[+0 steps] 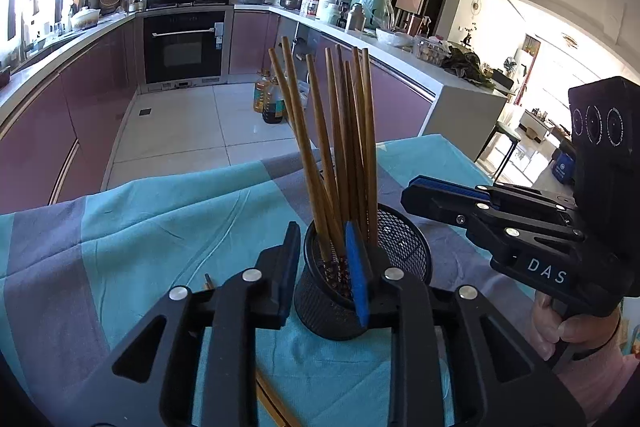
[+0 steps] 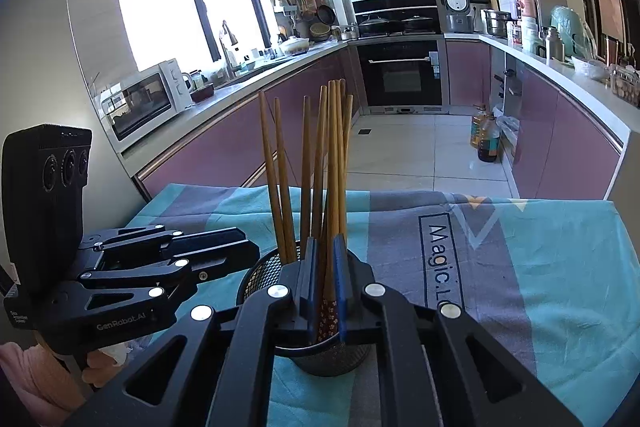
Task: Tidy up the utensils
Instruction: 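Open both tools to release the chopsticks and withdraw from the cup, then move both open tools over the last two chopsticks on the cloth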
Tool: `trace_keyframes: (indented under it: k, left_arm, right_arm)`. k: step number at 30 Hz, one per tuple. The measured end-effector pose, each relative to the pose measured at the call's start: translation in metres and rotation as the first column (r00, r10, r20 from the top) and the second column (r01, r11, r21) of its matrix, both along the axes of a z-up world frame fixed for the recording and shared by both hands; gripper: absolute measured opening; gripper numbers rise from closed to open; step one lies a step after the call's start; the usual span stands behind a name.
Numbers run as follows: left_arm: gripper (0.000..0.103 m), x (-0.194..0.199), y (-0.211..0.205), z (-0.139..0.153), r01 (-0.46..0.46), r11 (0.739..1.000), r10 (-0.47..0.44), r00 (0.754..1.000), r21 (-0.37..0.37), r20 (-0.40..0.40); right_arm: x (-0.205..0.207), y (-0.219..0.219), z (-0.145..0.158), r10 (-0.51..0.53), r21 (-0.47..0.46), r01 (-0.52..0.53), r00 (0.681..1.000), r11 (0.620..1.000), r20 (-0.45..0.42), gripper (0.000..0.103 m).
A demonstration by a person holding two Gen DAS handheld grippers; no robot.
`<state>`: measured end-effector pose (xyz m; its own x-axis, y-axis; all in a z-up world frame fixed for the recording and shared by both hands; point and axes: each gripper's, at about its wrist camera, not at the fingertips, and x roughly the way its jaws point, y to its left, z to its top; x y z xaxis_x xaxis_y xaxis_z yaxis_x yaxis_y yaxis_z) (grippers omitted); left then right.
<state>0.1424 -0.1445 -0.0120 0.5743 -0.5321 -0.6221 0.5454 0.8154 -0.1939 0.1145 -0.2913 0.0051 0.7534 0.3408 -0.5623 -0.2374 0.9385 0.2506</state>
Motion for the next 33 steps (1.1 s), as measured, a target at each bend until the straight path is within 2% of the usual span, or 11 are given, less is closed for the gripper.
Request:
trace_keyframes:
  k: [3,6,8,13,17,18,20,23,25,33]
  left_arm:
    - [0.025,-0.005,0.002,0.005,-0.001,1.000,0.002,1.000,-0.017,0.003]
    - [0.033,-0.015,0.013,0.014,-0.015,1.000,0.016,0.999,-0.022,0.037]
    - [0.037,-0.024,0.023,0.017,-0.029,0.999,0.030,0.997,-0.013,0.064]
    - [0.045,-0.041,0.056,0.012,-0.089,0.996,0.087,0.993,0.012,0.081]
    - [0.054,-0.052,0.082,-0.004,-0.146,0.988,0.143,0.988,0.048,0.054]
    - [0.055,-0.055,0.088,-0.009,-0.157,0.986,0.154,0.987,0.051,0.045]
    - [0.065,-0.058,0.101,-0.020,-0.193,0.979,0.191,0.981,0.063,0.027]
    - [0.069,-0.065,0.115,-0.035,-0.229,0.969,0.228,0.973,0.093,0.023]
    - [0.077,-0.069,0.122,-0.042,-0.245,0.965,0.245,0.970,0.095,0.010]
    - [0.078,-0.077,0.125,-0.053,-0.289,0.948,0.292,0.957,0.130,0.003]
  right_arm:
    - [-0.006,0.001,0.001,0.007,0.010,-0.007,1.000,1.000,0.007,0.010]
    - [-0.015,0.002,0.004,0.026,0.023,-0.026,0.999,0.999,0.022,0.017]
    - [-0.023,0.007,0.008,0.054,0.027,-0.055,0.998,0.998,0.039,0.019]
    - [-0.044,0.030,0.007,0.169,0.021,-0.170,0.984,0.985,0.050,0.034]
    - [-0.049,0.053,-0.012,0.239,0.017,-0.239,0.971,0.971,0.001,0.041]
    - [-0.047,0.059,-0.020,0.254,0.019,-0.253,0.967,0.967,-0.026,0.041]
    - [-0.044,0.069,-0.035,0.263,0.028,-0.262,0.962,0.965,-0.075,0.041]
    - [-0.037,0.085,-0.060,0.274,0.034,-0.272,0.950,0.962,-0.148,0.041]
    - [-0.034,0.092,-0.071,0.265,0.028,-0.264,0.947,0.964,-0.182,0.041]
    - [-0.026,0.105,-0.092,0.224,0.001,-0.230,0.944,0.973,-0.243,0.041]
